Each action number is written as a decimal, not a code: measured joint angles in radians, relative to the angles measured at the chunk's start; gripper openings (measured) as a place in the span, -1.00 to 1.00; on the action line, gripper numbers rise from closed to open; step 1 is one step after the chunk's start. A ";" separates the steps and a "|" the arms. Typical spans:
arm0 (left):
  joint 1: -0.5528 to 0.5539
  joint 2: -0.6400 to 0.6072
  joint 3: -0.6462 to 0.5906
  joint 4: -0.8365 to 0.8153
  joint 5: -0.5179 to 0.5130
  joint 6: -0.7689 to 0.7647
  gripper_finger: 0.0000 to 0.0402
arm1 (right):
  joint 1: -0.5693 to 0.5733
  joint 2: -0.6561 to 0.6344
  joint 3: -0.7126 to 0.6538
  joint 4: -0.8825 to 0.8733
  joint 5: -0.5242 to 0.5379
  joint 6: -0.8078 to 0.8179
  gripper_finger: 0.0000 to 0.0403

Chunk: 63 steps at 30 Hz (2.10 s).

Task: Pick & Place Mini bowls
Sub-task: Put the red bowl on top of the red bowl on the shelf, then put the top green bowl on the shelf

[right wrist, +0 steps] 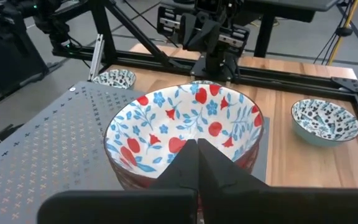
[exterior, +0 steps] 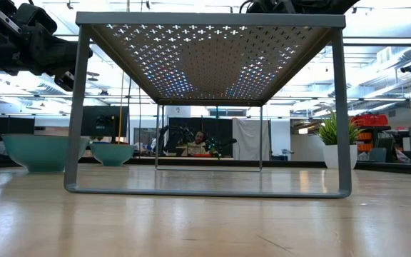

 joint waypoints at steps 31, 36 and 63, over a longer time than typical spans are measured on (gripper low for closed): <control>0.000 0.000 0.000 0.000 0.000 0.000 -0.84 | 0.005 -0.074 0.000 -0.053 0.109 0.006 -1.00; 0.000 0.000 0.000 0.000 0.000 0.000 -0.84 | 0.040 -0.151 0.000 -0.053 0.220 0.059 -1.00; 0.000 0.000 0.000 0.000 0.000 0.000 -0.84 | 0.370 -0.327 0.000 -0.053 0.821 0.361 -1.00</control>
